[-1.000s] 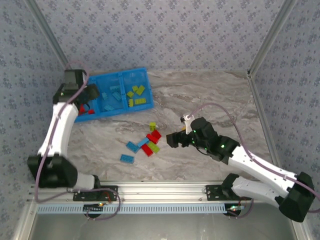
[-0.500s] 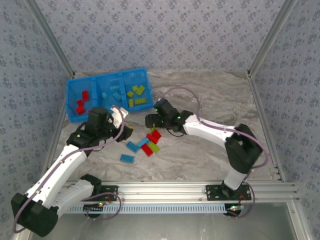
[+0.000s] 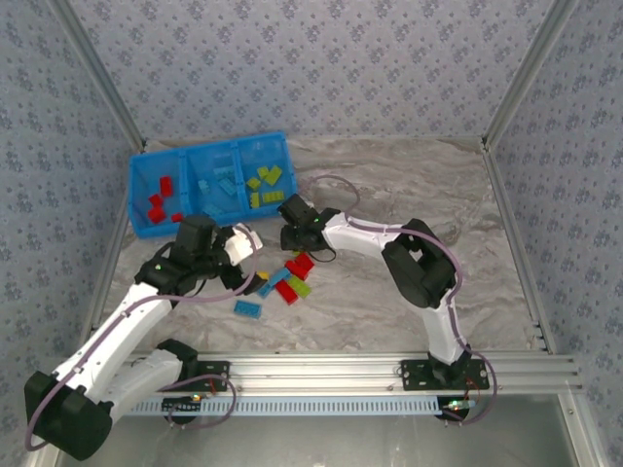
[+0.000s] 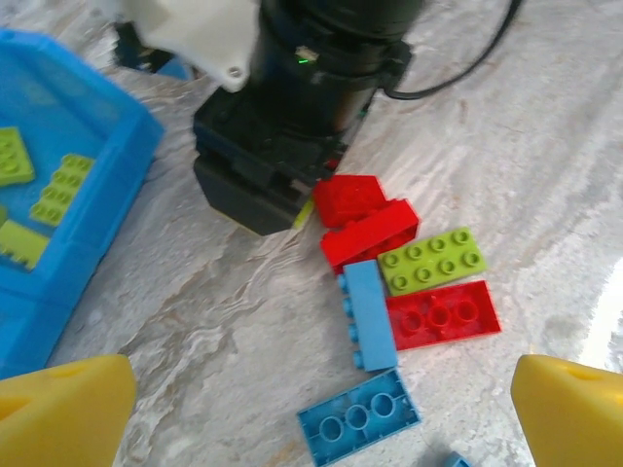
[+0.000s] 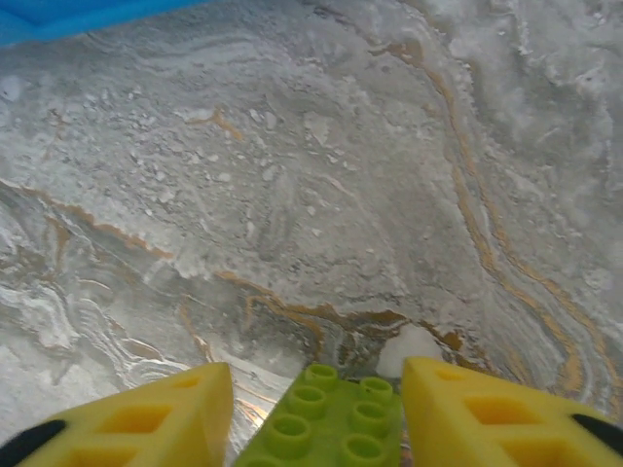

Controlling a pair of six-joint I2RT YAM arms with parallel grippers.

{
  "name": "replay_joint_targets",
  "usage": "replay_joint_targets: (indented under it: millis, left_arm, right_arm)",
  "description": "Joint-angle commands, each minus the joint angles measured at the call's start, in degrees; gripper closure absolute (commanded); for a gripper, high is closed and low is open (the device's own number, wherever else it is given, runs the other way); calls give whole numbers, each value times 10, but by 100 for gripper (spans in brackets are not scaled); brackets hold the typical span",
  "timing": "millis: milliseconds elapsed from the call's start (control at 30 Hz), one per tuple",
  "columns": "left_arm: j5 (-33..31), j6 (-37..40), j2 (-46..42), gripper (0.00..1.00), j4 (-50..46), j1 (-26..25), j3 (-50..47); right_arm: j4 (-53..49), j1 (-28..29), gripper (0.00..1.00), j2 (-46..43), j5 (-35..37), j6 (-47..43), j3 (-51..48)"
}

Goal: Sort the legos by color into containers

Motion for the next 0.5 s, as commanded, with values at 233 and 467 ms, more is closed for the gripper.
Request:
replay_joint_targets:
  millis: [233, 467]
  left_arm:
    - [75, 110, -30, 1, -18, -30, -24]
    - [27, 61, -62, 1, 53, -31, -43]
  right_arm:
    - [27, 5, 73, -136, 74, -70, -68]
    - [247, 4, 72, -173, -10, -286, -104]
